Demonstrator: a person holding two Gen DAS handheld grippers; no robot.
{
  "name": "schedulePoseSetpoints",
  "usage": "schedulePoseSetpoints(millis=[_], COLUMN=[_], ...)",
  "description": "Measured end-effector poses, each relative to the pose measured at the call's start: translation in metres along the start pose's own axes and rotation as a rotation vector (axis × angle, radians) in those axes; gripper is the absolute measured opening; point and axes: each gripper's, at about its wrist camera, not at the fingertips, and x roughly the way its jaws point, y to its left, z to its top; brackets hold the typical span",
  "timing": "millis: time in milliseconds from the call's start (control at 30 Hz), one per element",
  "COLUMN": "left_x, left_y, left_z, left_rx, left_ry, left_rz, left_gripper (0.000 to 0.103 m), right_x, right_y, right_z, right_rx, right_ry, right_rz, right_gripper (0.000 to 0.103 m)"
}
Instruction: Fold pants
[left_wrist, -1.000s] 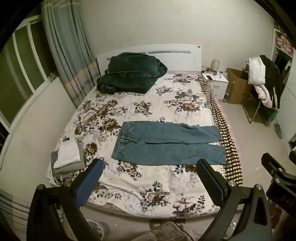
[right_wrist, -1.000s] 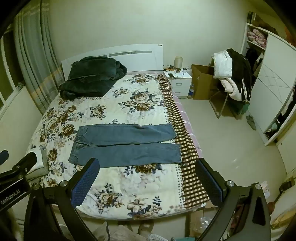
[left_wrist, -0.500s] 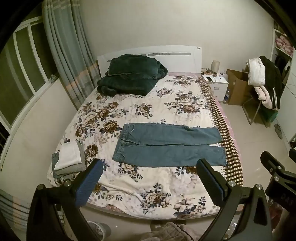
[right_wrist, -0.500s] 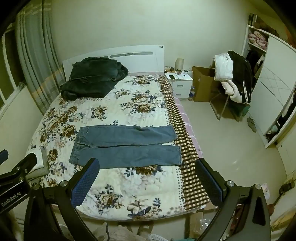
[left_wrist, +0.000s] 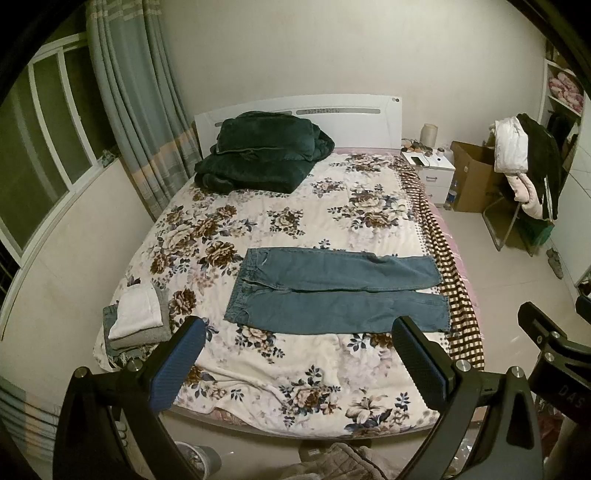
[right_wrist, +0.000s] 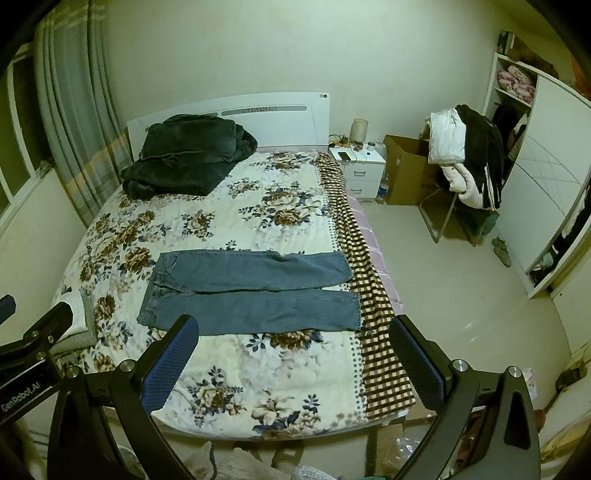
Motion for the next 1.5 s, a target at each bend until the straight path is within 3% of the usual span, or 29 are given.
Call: schedulePoseSetpoints(millis=[1500], left_x=[-0.006], left_y=[0.003], left_z=[0.004], left_rx=[-0.004], left_ry=[-0.015], left_rz=[-0.007], left_gripper=[0.103], right_x=[-0.015], right_y=[0.012], right_z=[0.004], right_rx=[-0.007], right_ry=[-0.007], right_rz=[-0.005], right_gripper=[0.103])
